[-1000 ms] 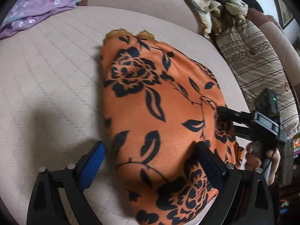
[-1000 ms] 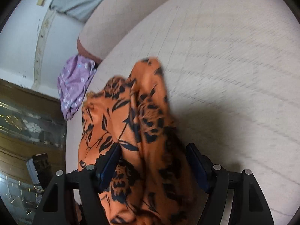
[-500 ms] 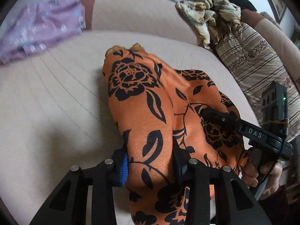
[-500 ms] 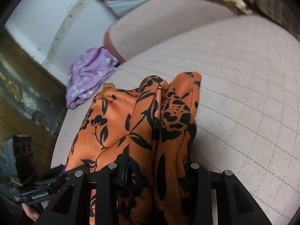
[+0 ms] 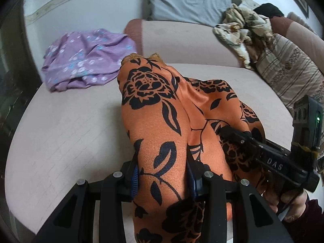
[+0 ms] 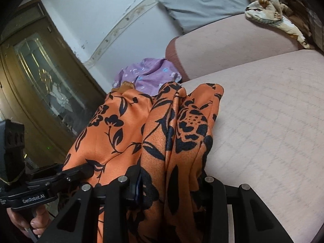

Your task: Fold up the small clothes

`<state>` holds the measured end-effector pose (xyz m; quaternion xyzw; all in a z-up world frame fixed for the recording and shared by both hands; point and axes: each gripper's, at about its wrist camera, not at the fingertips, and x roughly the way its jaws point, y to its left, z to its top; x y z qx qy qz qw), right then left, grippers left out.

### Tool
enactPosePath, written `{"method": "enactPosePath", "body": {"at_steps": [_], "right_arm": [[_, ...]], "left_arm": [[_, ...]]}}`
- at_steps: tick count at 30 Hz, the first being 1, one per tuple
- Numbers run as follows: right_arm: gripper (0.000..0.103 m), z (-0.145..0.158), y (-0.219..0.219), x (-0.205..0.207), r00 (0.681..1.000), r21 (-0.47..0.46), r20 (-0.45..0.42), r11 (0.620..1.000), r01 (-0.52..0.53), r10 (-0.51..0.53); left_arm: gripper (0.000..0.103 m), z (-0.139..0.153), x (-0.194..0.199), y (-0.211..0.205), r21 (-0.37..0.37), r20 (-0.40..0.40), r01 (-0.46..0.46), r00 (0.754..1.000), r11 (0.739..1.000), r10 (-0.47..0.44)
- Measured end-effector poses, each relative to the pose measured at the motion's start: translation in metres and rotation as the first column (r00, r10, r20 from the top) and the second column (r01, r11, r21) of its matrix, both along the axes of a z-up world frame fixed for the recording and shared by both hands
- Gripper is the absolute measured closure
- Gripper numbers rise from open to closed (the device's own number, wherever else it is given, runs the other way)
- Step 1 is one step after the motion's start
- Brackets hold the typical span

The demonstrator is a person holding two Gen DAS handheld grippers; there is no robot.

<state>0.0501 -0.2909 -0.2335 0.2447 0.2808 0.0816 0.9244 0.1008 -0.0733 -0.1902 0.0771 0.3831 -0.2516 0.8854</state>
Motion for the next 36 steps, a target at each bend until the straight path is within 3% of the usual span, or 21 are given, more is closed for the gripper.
{"method": "enactPosePath", "body": {"at_steps": [6, 8, 9, 10, 11, 12, 14, 15, 17, 21, 25, 30, 36], "right_arm": [[0.065, -0.015, 0.024, -0.004, 0.997, -0.048, -0.077, 0.998, -0.030, 0.026], [0.065, -0.027, 0.028, -0.005, 0.990, -0.062, -0.139, 0.998, -0.030, 0.022], [0.063, -0.037, 0.028, -0.001, 0.980, -0.062, -0.197, 0.997, -0.041, 0.028], [0.055, -0.048, 0.028, 0.001, 0.967, -0.088, -0.256, 0.996, -0.023, 0.000], [0.053, -0.052, 0.027, 0.000, 0.965, -0.094, -0.260, 0.995, -0.012, -0.013], [0.050, -0.051, 0.027, -0.002, 0.966, -0.097, -0.257, 0.995, -0.005, -0.020], [0.048, -0.039, 0.027, -0.010, 0.965, -0.139, -0.260, 0.990, 0.003, -0.040], [0.048, -0.031, 0.028, -0.019, 0.969, -0.164, -0.239, 0.986, 0.020, -0.060], [0.047, -0.015, 0.028, -0.040, 0.978, -0.219, -0.177, 0.973, 0.073, -0.113], [0.047, 0.020, 0.040, -0.082, 0.982, -0.327, -0.058, 0.932, 0.153, -0.182], [0.047, 0.061, 0.055, -0.108, 0.984, -0.359, 0.003, 0.918, 0.168, -0.179], [0.047, 0.109, 0.083, -0.133, 0.983, -0.486, 0.059, 0.855, 0.179, -0.173], [0.047, 0.140, 0.096, -0.140, 0.977, -0.475, 0.065, 0.854, 0.210, -0.204]], "left_arm": [[0.061, -0.037, -0.001, 0.020, -0.005, -0.093, -0.011, 0.996, 1.000, 0.010], [0.054, -0.060, 0.001, 0.017, 0.049, -0.117, -0.013, 0.993, 0.999, 0.018], [0.050, -0.077, 0.004, 0.016, 0.109, -0.127, -0.037, 0.991, 0.993, 0.050], [0.043, -0.083, 0.007, 0.019, 0.112, -0.129, -0.053, 0.989, 0.992, 0.067], [0.040, -0.082, 0.007, 0.025, 0.079, -0.129, -0.070, 0.988, 0.994, 0.080], [0.040, -0.076, 0.006, 0.028, 0.071, -0.132, -0.085, 0.987, 0.994, 0.093], [0.038, -0.059, 0.001, 0.027, 0.129, -0.080, -0.110, 0.989, 0.986, 0.121], [0.037, -0.047, -0.005, 0.027, 0.168, -0.010, -0.125, 0.992, 0.978, 0.128], [0.023, -0.022, -0.023, 0.029, 0.207, 0.137, -0.153, 0.983, 0.966, 0.126], [0.019, 0.016, -0.052, 0.036, 0.211, 0.299, -0.196, 0.946, 0.958, 0.128], [0.018, 0.048, -0.070, 0.046, 0.167, 0.342, -0.209, 0.929, 0.964, 0.142], [0.018, 0.085, -0.090, 0.058, 0.100, 0.373, -0.227, 0.911, 0.969, 0.175], [0.006, 0.111, -0.104, 0.074, 0.027, 0.398, -0.269, 0.886, 0.963, 0.237]]}}
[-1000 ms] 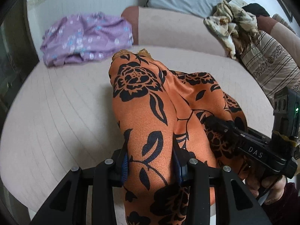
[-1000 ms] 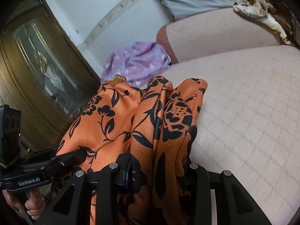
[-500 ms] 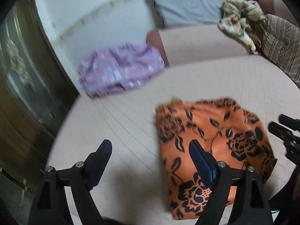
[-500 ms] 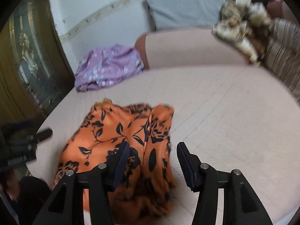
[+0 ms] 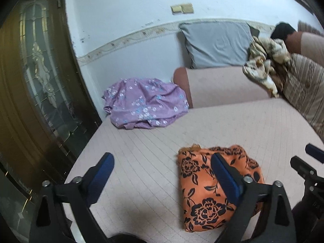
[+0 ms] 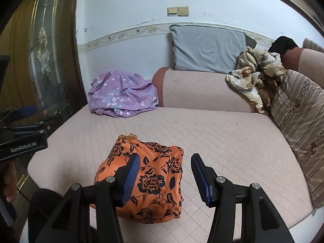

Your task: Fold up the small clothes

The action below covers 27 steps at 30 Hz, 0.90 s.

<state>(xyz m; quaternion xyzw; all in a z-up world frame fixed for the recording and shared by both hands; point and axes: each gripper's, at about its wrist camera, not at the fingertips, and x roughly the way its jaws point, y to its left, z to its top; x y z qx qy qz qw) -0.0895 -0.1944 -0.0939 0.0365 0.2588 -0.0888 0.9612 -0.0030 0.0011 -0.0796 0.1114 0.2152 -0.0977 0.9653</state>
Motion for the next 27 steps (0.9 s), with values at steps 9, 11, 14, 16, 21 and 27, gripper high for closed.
{"method": "enactPosePath", "body": {"at_steps": [9, 11, 14, 16, 21, 27], "right_arm": [[0.047, 0.010, 0.007, 0.002, 0.999, 0.023, -0.016, 0.999, 0.033, -0.033], [0.047, 0.009, 0.008, 0.004, 0.999, 0.033, -0.026, 0.999, 0.040, -0.039], [0.047, 0.006, 0.010, 0.008, 0.998, 0.046, -0.045, 0.997, 0.055, -0.053], [0.047, 0.003, 0.013, 0.012, 0.996, 0.049, -0.059, 0.997, 0.064, -0.061], [0.047, -0.005, 0.021, 0.019, 0.994, 0.040, -0.085, 0.997, 0.069, -0.065], [0.047, -0.002, 0.026, 0.017, 0.995, 0.022, -0.072, 0.997, 0.071, -0.069]], "left_arm": [[0.006, 0.005, -0.004, 0.013, -0.035, 0.010, -0.034, 0.999, 0.999, 0.034], [0.006, 0.003, -0.002, 0.015, -0.021, 0.015, -0.054, 0.998, 0.998, 0.054], [0.006, 0.001, -0.001, 0.017, -0.015, 0.017, -0.058, 0.998, 0.998, 0.058], [0.006, -0.001, -0.001, 0.020, -0.025, 0.010, -0.052, 0.999, 0.998, 0.052], [0.006, -0.002, 0.000, 0.024, -0.029, -0.001, -0.039, 0.999, 0.999, 0.039], [0.006, -0.003, 0.000, 0.032, -0.051, -0.006, -0.035, 0.999, 0.998, 0.034]]}}
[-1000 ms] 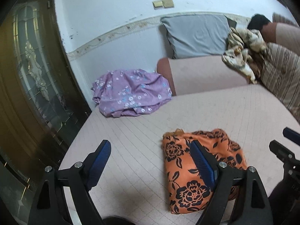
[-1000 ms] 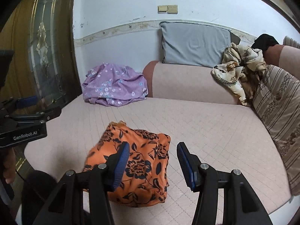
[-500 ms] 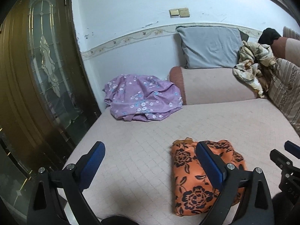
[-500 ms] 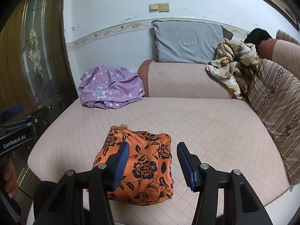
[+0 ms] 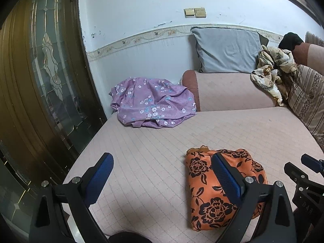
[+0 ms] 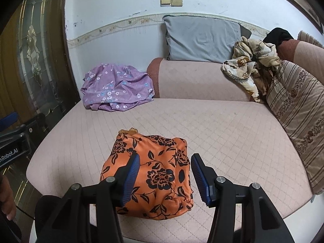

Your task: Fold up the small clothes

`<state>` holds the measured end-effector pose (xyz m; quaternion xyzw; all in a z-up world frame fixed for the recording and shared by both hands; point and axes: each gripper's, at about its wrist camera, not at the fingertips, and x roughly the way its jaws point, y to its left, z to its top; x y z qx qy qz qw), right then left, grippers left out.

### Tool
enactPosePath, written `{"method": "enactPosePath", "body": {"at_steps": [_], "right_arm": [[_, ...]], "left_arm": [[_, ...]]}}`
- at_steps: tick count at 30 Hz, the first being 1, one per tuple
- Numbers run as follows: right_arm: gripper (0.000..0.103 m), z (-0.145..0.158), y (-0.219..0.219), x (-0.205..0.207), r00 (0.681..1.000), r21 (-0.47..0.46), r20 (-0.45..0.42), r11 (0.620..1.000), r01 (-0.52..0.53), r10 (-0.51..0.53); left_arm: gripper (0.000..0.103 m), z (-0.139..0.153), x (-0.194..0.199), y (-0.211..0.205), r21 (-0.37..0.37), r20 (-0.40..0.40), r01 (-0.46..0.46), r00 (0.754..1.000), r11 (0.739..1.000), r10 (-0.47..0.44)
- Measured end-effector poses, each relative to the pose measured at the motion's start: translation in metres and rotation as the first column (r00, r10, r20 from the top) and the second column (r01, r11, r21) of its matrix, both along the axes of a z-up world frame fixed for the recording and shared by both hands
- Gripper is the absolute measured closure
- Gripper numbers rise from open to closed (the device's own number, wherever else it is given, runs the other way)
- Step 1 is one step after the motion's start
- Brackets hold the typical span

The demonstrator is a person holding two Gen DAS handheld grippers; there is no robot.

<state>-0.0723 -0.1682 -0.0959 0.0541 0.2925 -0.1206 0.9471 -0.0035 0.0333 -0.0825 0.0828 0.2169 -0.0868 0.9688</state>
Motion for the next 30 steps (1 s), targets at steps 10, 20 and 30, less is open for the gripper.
{"method": "enactPosePath", "body": {"at_steps": [10, 20, 30], "right_arm": [[0.047, 0.002, 0.004, -0.003, 1.000, -0.021, 0.005, 1.000, 0.008, -0.008], [0.047, -0.009, 0.000, 0.004, 1.000, -0.026, -0.025, 1.000, 0.009, -0.009], [0.047, -0.014, -0.008, 0.019, 0.999, -0.028, -0.033, 1.000, 0.001, -0.002]], "left_arm": [[0.006, -0.004, -0.002, 0.001, -0.012, -0.012, 0.013, 1.000, 1.000, -0.014], [0.006, -0.013, 0.005, -0.005, -0.004, -0.035, 0.031, 0.999, 1.000, -0.031], [0.006, -0.018, 0.016, -0.012, -0.021, -0.031, 0.058, 0.998, 0.998, -0.058]]}}
